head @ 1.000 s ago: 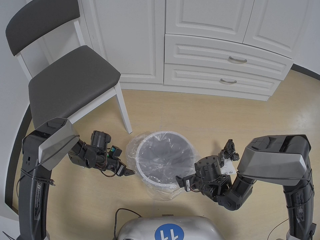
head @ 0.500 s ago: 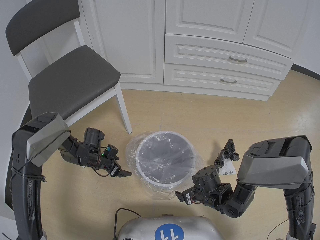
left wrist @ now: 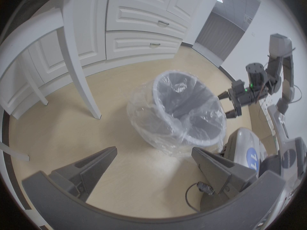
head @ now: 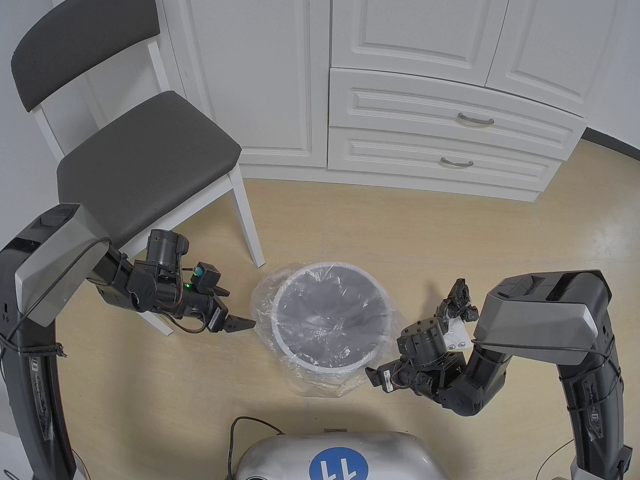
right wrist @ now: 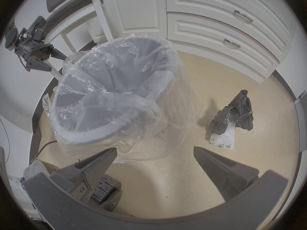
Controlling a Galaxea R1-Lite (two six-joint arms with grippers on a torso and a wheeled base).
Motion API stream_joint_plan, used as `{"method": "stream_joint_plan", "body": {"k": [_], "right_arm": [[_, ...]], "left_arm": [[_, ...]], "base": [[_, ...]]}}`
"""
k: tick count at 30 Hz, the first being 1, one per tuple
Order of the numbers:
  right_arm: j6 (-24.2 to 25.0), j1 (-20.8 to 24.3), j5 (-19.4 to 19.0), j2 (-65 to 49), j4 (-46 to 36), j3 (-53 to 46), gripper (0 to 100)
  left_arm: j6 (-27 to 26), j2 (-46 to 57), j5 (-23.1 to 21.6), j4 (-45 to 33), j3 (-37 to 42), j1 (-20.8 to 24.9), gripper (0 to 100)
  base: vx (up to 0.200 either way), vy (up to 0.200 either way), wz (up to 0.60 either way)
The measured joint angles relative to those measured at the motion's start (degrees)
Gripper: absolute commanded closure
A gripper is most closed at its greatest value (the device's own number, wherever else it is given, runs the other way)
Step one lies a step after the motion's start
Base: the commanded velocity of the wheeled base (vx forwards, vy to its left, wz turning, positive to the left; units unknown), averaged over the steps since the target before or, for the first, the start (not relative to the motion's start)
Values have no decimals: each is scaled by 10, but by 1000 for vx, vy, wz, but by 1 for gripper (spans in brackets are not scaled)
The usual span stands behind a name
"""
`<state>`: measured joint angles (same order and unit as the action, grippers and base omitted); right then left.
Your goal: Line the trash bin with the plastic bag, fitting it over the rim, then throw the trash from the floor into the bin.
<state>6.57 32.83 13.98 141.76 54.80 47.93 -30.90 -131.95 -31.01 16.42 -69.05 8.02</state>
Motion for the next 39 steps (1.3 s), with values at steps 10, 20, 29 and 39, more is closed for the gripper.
{"method": "stream_joint_plan", "body": {"k": [10, 20, 29, 39], "right_arm": [[0, 0, 0, 5, 0, 0, 0], [0, 1, 1, 5, 2, -2, 0], [0, 0, 1, 4, 1, -2, 0], [0, -2, 1, 2, 4, -2, 0]], "left_arm": [[124, -22, 4, 131, -12, 13, 0], [139, -69, 9, 140, -26, 24, 0], [139, -78, 9, 141, -31, 16, 0], [139, -98, 10, 103, -54, 11, 0]], "base": [[0, 0, 0], [0, 0, 0], [0, 0, 0], [0, 0, 0]]}}
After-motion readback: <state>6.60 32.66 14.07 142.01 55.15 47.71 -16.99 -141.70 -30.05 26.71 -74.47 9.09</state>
